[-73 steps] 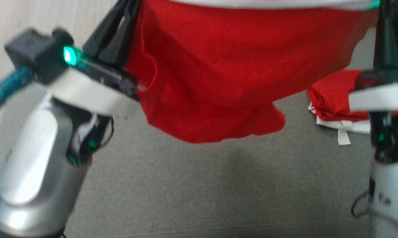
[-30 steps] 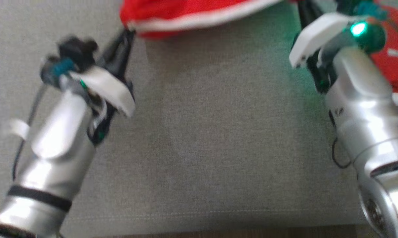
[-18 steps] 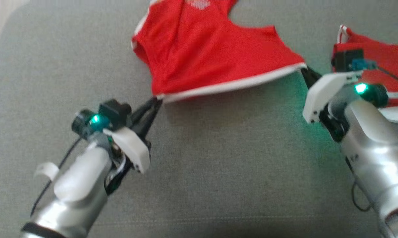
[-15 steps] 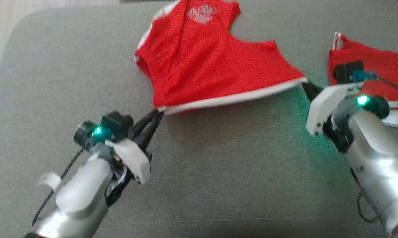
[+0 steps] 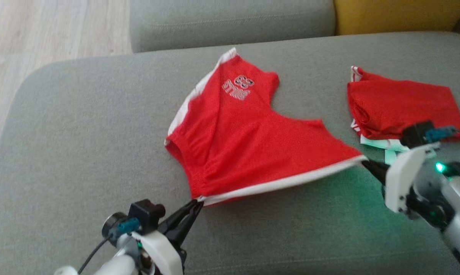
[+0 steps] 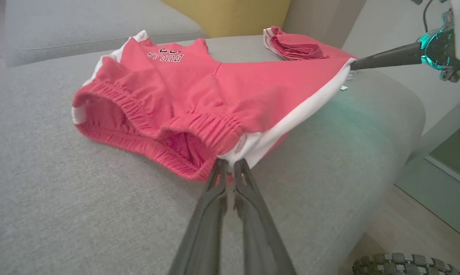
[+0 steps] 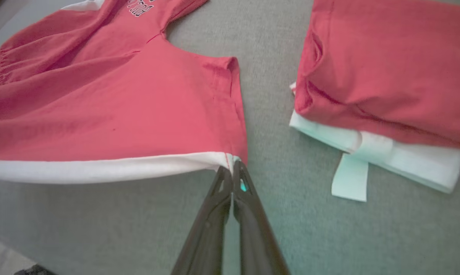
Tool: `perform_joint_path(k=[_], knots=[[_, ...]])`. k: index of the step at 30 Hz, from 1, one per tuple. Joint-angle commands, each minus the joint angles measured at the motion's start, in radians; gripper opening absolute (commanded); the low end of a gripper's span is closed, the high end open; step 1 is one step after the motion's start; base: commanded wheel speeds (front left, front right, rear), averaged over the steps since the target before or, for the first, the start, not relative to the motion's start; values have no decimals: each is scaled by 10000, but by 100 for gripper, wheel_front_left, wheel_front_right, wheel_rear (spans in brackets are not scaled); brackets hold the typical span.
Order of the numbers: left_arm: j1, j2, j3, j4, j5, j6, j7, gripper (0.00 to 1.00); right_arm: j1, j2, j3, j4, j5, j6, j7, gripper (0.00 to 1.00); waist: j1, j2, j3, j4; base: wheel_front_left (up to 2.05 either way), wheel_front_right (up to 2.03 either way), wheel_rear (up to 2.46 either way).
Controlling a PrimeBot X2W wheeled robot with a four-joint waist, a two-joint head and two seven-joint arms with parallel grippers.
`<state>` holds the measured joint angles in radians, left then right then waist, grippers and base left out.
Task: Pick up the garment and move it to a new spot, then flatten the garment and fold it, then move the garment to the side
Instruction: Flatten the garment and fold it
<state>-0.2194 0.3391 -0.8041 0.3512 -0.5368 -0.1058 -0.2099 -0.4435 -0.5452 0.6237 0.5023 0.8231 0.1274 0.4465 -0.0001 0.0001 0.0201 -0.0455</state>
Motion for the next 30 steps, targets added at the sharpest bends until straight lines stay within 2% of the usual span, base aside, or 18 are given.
perform_joint_path(k=[1, 8, 14, 17, 24, 30], knots=[[-310, 386, 347, -418, 68, 108, 14, 0, 62, -405, -63, -470, 177, 33, 125, 0, 1, -1, -102, -80, 0, 0, 0], [781, 995, 245, -2271, -45, 696, 596, 0, 1556, -1728, -849, -2333, 1123, 33, 1563, 0, 1, -1, -275, -133, 0, 0, 0], [1114, 1259, 164, -3434, -12, 973, 899, 0, 2428, -2299, -1986, -3602, 1182, 33, 2443, 0, 1, -1, -166, 49, 0, 0, 0], [889, 1217, 304, -3680, 35, 1098, 850, 0, 2446, -2217, -2581, -4068, 837, 33, 2654, 0, 1, -1, 47, 216, 0, 0, 0], [-49, 1002, 721, -3838, -37, 1127, 791, 0, 1581, -1580, -3648, -4680, -400, 33, 3182, 0, 1, -1, 798, 866, 0, 0, 0], [-963, 666, 841, -3534, -58, 882, 670, 0, 32, -1161, -3706, -4639, -1483, 33, 3453, 0, 1, -1, 1577, 1554, 0, 0, 0]])
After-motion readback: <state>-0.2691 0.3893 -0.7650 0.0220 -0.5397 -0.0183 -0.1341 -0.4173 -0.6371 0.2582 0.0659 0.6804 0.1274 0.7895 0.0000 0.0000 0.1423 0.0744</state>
